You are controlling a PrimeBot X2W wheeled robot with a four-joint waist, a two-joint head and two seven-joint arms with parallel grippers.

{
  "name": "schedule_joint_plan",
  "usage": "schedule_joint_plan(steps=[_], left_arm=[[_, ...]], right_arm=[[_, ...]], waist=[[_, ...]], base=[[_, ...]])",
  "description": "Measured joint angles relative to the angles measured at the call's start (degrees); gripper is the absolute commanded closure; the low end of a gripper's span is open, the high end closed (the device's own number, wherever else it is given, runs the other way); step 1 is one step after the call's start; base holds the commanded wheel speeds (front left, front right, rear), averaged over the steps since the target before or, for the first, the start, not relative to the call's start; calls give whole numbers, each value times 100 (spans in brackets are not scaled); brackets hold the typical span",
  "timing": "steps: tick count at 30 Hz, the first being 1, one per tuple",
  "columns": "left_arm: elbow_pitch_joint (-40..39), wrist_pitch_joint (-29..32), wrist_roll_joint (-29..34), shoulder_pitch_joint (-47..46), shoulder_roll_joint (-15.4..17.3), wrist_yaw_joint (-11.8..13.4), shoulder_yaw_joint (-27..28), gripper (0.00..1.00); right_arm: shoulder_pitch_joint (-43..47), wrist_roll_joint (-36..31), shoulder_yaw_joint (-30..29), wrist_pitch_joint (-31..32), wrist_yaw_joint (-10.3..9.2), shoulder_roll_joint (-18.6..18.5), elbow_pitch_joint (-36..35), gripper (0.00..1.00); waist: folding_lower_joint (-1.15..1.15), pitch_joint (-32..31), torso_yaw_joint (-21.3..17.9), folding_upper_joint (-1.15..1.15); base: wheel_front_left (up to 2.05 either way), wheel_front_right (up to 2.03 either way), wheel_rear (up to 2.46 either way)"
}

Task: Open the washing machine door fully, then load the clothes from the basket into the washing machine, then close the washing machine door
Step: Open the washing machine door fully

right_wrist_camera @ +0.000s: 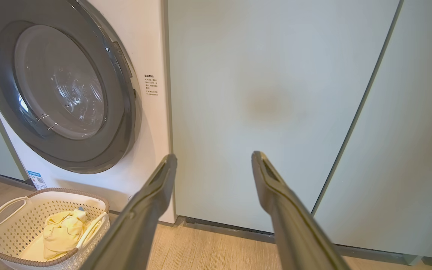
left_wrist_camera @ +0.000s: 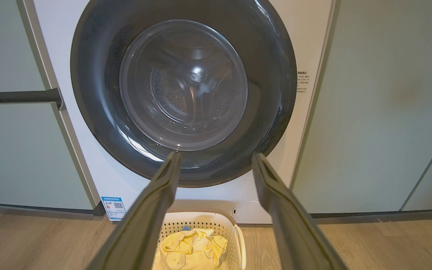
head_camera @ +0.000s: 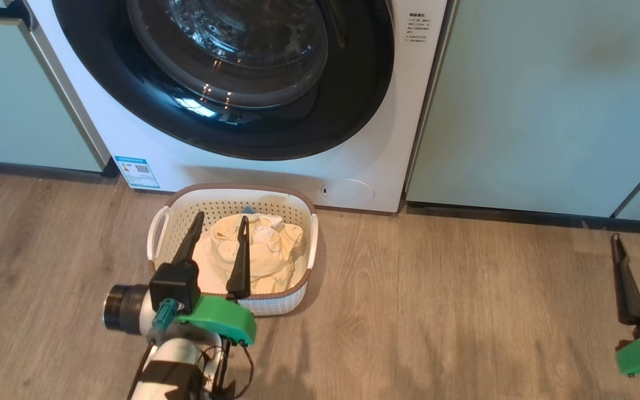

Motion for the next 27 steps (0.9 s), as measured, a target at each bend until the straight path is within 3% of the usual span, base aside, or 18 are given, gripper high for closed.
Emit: schedule_joint_plan(steps=[27], left_arm=[[74, 0, -10, 0, 0, 5, -15, 0]], right_arm=[[1, 63, 8, -8, 0, 2, 67, 0]], waist=[[0, -55, -44, 0]], base=[[0, 0, 0]])
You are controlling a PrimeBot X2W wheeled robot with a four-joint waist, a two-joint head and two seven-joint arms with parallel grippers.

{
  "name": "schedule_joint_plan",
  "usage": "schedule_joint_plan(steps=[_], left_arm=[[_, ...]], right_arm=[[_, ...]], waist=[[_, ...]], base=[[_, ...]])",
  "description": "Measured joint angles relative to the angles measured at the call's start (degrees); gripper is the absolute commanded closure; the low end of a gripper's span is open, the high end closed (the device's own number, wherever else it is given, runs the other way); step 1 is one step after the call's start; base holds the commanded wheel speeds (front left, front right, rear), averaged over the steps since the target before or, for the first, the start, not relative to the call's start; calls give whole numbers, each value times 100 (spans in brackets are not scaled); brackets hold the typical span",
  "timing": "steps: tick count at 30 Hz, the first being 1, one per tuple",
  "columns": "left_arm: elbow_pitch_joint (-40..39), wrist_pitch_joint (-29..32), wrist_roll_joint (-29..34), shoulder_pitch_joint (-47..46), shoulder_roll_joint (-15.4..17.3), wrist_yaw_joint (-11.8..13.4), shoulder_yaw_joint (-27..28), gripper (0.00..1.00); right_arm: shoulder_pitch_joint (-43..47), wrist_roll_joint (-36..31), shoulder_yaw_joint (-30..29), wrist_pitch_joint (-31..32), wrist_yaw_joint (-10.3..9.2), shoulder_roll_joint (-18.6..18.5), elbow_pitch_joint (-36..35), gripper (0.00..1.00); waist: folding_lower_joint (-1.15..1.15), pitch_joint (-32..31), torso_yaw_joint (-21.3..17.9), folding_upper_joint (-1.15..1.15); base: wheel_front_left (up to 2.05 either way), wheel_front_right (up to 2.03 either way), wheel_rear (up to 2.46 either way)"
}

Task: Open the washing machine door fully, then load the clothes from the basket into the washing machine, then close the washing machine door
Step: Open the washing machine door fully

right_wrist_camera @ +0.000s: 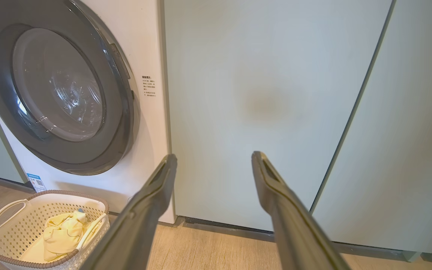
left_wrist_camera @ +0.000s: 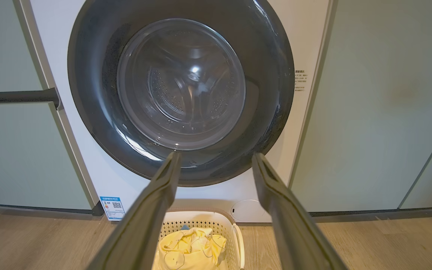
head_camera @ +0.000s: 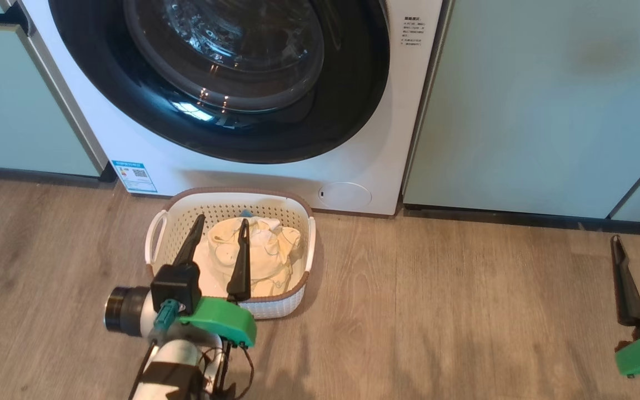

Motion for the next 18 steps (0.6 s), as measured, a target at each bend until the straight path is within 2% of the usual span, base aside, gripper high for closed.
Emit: schedule_joint_plan(steps=[4, 8, 11, 14, 15, 16, 17, 18], left_arm=[[-1, 0, -16, 0, 0, 1, -7, 0], [-22, 0, -16, -1, 0, 7, -30, 0], [-52, 0, -16, -6, 0, 30, -67, 0], [-80, 0, -16, -79, 0, 55, -109, 0], [-98, 0, -16, -137, 1, 58, -118, 0], [-119, 0, -16, -204, 1, 60, -120, 0], [-133, 0, -19, -280, 1, 64, -127, 0], [-152, 0, -41, -355, -1, 90, -143, 0]], right_arm=[[0, 53, -4, 14, 0, 0, 13, 0], [-5, 408, -79, 87, 0, 60, 64, 0], [-98, 1389, -177, 303, 0, 287, 208, 0], [-354, 2304, -266, 497, 0, 323, 372, 0], [-466, 2491, -276, 541, 0, 307, 416, 4], [-587, 2737, -330, 578, 0, 305, 466, 38], [-697, 3025, -370, 621, 0, 296, 514, 59], [-798, 3208, -374, 650, 0, 269, 561, 84]], waist=[[0, 21, 0, 0], [0, 100, 1, 0], [0, 209, 3, 0], [0, 359, 7, 0], [0, 412, 7, 0], [1, 467, 9, 0], [1, 523, 12, 0], [1, 580, 15, 0]], base=[[0, 0, 0], [0, 0, 0], [0, 0, 0], [0, 0, 0], [0, 0, 0], [0, 0, 0], [0, 0, 0], [0, 0, 0]])
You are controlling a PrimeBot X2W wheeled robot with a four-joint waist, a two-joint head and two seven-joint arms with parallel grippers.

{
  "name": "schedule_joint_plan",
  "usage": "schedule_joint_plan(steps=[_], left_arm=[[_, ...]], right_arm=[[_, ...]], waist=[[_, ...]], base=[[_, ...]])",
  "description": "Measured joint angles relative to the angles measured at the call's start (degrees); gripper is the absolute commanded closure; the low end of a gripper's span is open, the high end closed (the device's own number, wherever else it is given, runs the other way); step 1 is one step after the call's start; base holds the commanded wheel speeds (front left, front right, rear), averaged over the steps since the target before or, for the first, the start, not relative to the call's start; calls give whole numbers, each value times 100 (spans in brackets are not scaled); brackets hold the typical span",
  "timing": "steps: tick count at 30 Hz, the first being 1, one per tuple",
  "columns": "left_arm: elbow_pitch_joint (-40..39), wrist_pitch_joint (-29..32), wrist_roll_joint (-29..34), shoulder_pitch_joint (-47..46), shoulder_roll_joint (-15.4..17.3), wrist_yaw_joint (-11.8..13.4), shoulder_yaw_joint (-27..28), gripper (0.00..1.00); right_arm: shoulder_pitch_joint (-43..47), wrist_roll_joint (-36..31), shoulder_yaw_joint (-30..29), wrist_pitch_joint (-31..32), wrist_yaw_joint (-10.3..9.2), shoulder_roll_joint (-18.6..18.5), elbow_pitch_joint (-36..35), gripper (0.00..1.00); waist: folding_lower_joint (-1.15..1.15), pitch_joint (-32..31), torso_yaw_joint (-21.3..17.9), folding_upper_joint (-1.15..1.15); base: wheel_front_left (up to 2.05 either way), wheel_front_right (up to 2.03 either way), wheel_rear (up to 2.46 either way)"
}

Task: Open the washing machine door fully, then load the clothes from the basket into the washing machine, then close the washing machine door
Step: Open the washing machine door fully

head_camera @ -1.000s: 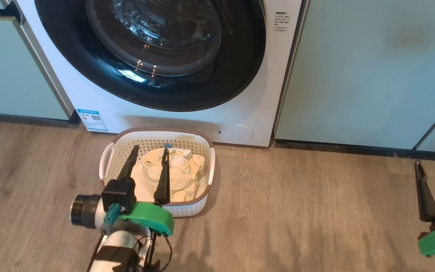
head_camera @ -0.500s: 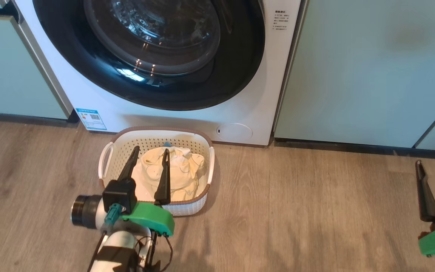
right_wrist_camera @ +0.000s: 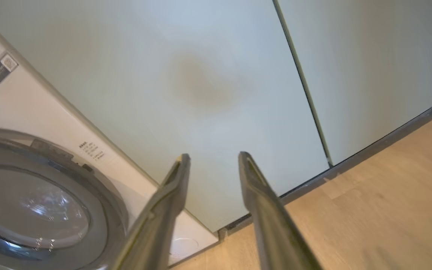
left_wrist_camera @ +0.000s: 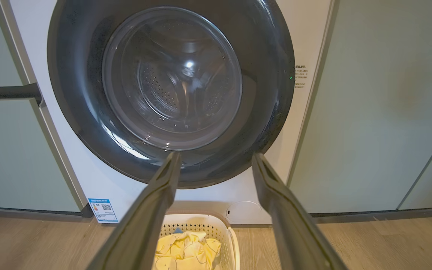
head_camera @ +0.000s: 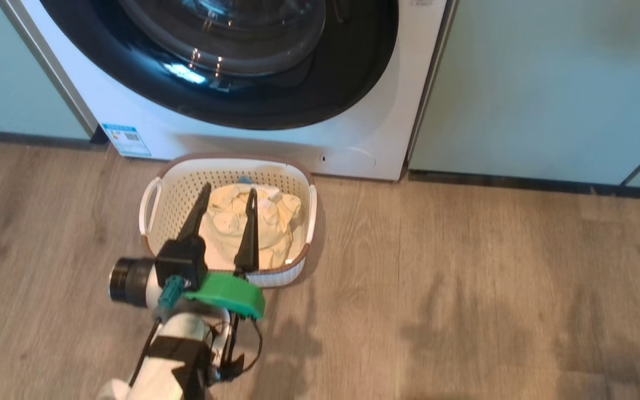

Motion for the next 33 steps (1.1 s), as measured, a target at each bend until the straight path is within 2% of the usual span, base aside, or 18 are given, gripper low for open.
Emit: schedule_joint_plan(steps=[1, 7, 13, 17, 23, 33], left_arm=[[-20, -1, -9, -64, 1, 22, -3, 0], [-47, -1, -11, -287, 1, 73, -112, 0], [-73, -1, -59, -533, 0, 123, -233, 0], [-116, -1, -62, -711, -3, 165, -365, 0], [-219, -8, -178, -905, -2, 225, -488, 0], [-259, -25, -209, -1172, -5, 318, -738, 0]], right_arm=[[-103, 198, -11, 16, 0, -10, 33, 100], [-809, 1688, -135, 393, 0, -14, 392, 100], [-1656, 3385, -502, 1172, -1, 69, 981, 100], [-2236, 4201, -687, 1735, -1, 85, 1434, 100], [-3122, 4681, -697, 2354, -1, 73, 1900, 100], [-4363, 4849, -264, 3211, -1, 58, 2388, 100]], waist=[[0, 58, 6, 0], [0, 376, 58, 0], [1, 668, 149, 0], [0, 872, 235, 0], [0, 1186, 381, 0], [0, 1595, 583, 0]], base=[[0, 0, 0], [0, 0, 0], [0, 0, 0], [0, 0, 0], [0, 0, 0], [0, 0, 0]])
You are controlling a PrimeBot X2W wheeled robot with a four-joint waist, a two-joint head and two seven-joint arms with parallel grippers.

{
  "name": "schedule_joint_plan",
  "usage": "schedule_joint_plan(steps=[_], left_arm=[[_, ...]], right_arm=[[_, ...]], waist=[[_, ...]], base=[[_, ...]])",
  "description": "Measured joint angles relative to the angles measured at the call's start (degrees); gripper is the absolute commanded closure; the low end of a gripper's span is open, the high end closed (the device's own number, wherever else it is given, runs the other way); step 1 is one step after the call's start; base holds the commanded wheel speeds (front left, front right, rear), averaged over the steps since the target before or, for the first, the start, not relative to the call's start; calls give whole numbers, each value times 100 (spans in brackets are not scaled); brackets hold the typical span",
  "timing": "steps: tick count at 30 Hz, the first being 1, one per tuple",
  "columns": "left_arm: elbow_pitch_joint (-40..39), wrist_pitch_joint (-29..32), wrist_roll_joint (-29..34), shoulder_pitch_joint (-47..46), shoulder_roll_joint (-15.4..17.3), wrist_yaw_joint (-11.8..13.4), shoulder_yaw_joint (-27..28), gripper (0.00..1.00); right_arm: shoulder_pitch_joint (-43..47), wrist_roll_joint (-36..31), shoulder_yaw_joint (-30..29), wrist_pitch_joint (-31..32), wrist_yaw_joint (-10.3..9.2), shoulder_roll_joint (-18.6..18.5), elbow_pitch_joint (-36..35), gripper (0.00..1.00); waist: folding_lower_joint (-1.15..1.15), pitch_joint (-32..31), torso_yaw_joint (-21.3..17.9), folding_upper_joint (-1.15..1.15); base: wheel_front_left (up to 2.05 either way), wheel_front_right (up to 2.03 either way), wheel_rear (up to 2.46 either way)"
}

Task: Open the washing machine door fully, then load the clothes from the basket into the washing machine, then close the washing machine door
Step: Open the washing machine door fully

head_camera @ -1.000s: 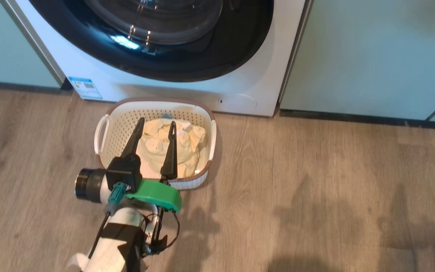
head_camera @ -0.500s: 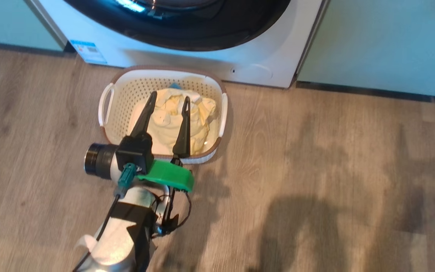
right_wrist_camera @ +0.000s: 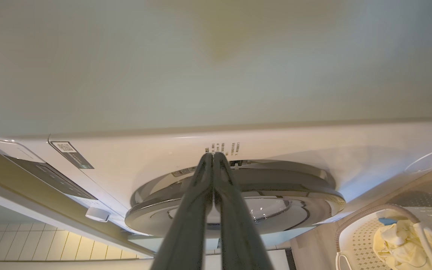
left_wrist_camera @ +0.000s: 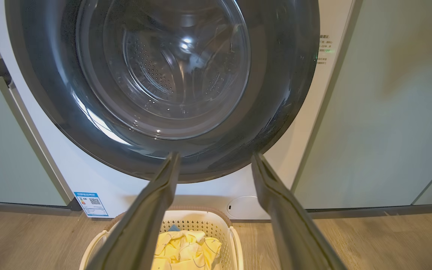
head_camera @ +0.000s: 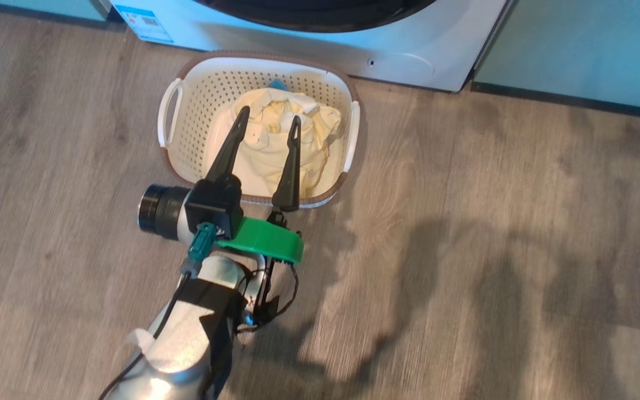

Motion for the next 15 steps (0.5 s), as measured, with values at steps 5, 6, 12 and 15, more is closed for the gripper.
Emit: schedule_joint_plan(steps=[5, 6, 12, 15], left_arm=[[-19, 0, -1, -127, 0, 5, -65, 0], [-24, -1, -2, -158, 0, 8, -89, 0], [-70, -1, -157, -276, -2, 112, -263, 0], [-96, -1, -243, -318, -3, 156, -400, 0]], right_arm=[[-530, -9, 224, 233, 0, 0, 275, 100], [-656, -22, 293, 280, 0, 0, 338, 100], [-1323, -286, 575, 368, -1, 2, 766, 100], [-1606, -467, 757, 442, 0, 2, 983, 100]], waist=[[0, 164, 75, 0], [0, 201, 96, 0], [0, 395, 261, 0], [0, 495, 351, 0]], base=[[0, 0, 0], [0, 0, 0], [0, 0, 0], [0, 0, 0]])
